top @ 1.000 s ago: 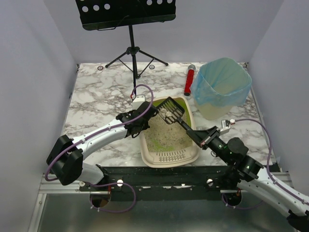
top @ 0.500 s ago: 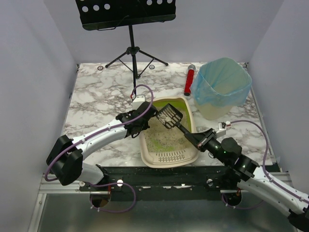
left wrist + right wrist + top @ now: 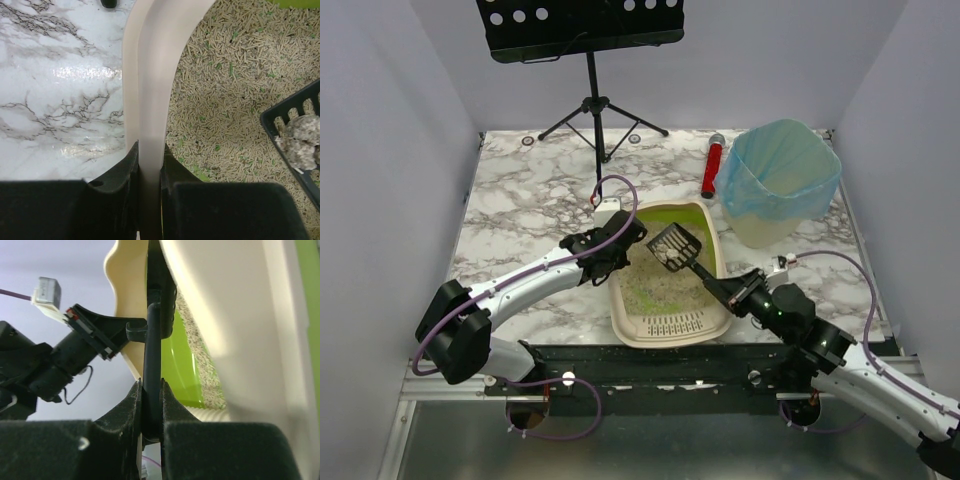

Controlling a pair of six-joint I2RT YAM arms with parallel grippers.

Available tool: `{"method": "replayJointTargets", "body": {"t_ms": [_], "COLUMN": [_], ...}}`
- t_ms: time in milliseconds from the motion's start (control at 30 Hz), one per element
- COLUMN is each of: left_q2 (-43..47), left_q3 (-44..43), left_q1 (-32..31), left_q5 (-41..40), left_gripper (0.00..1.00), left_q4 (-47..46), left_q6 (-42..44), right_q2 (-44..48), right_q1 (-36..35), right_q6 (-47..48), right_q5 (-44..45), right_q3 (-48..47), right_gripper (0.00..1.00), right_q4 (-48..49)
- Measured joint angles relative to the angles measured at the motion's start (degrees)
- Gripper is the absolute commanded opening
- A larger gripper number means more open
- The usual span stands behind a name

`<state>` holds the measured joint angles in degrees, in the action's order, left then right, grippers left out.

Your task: Clean the litter box

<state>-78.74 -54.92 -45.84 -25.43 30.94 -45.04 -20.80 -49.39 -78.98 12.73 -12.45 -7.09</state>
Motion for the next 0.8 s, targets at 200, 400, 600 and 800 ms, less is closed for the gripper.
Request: {"method": "replayJointTargets", "body": {"t_ms": [200, 400, 600, 800], "left_q2": [0.13, 0.48, 0.52, 0.55], "left_q3": [0.09, 0.35, 0.42, 0.42], "left_q1": [0.00, 0.00, 0.00, 0.00], "left_q5": [0.07, 0.28, 0.37, 0.37], "left_gripper": [0.00, 0.00, 0.00, 0.00], "left_q4": [-0.02, -0.04, -0.09, -0.09], "left_q6": [0.02, 0.07, 0.09, 0.20], "right_q2": [-4.48, -10.38, -14.75, -16.24], "right_q1": [0.00, 0.00, 0.00, 0.02], "right_q6": [1.75, 5.29, 10.82, 15.63], "right_q5": [2.16, 8.81, 20.35, 34.56], "right_q3": [-12.07, -26.67, -38.16, -42.49], "right_gripper": [0.01, 0.01, 0.01, 0.01], "right_q4": [-5.70, -11.23, -13.84, -15.72]}}
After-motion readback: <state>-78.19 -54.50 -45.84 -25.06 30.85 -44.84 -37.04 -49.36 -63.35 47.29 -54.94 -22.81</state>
